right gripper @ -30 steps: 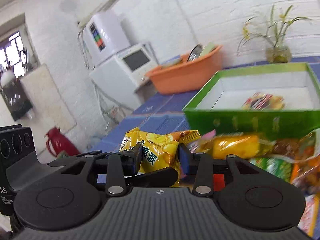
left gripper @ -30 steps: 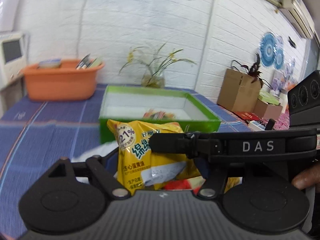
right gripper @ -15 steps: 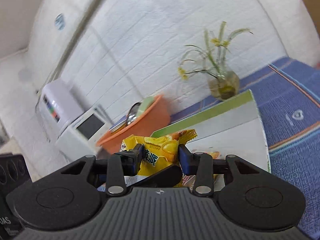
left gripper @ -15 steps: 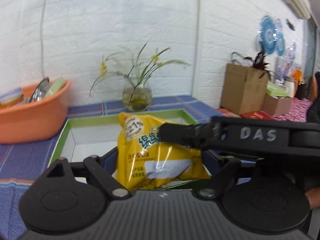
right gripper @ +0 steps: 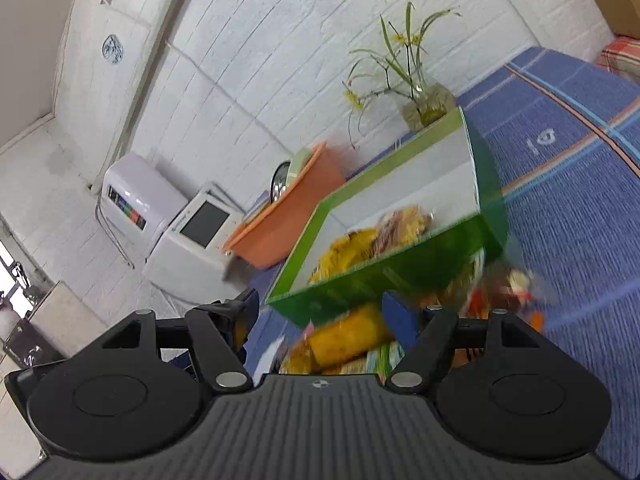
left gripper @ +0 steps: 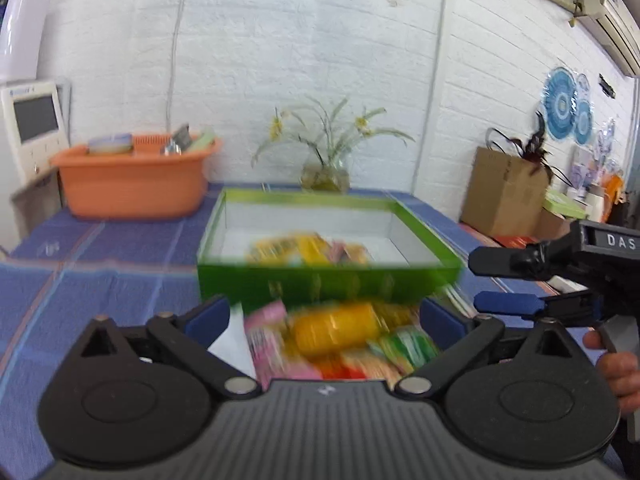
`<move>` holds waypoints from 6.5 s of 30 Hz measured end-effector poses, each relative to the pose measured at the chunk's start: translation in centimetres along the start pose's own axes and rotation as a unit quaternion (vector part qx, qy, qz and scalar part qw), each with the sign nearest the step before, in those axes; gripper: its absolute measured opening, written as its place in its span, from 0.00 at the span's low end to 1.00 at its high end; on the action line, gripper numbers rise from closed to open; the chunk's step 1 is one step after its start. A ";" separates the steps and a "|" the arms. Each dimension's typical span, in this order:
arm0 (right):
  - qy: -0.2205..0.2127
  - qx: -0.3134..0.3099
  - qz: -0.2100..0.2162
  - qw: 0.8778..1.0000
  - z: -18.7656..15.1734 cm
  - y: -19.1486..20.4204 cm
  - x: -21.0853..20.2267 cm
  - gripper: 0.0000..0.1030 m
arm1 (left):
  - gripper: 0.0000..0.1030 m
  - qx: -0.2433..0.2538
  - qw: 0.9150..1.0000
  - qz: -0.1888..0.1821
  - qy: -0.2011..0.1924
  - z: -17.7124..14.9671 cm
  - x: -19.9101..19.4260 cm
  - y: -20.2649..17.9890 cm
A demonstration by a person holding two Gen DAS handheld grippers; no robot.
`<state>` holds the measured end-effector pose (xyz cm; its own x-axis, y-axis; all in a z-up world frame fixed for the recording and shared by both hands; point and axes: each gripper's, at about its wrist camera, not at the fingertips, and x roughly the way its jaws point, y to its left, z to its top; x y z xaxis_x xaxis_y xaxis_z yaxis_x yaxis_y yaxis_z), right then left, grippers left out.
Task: Organize snacks
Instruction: 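Grasp the orange snack pouch with the right gripper, then drop the orange pouch into the green box from the right gripper, then grasp the white packet with the right gripper, then place the white packet into the green box and open the right gripper, then grasp the pink cookie packet with the right gripper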
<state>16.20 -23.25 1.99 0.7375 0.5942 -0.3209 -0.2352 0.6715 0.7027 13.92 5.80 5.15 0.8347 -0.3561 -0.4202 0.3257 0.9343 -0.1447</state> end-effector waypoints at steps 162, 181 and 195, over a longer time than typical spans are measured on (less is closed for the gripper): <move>0.047 -0.203 0.042 0.977 1.1 9.4 13.8 0.32 | 0.57 -0.057 0.998 -0.004 0.010 3.3 4.5 7.1; -0.108 -0.110 -0.050 0.987 7.0 1.7 10.5 1.00 | 0.69 0.060 0.998 -0.022 0.020 7.6 14.6 -0.5; 0.000 -0.076 0.065 0.995 6.7 4.3 10.0 1.00 | 0.79 -0.043 0.998 0.055 -0.008 3.0 5.0 7.0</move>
<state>26.80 -17.35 6.07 0.6939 0.6812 -0.2333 -0.4228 0.6478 0.6337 21.72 10.54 4.68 0.8708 -0.2508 -0.4228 0.1931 0.9654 -0.1750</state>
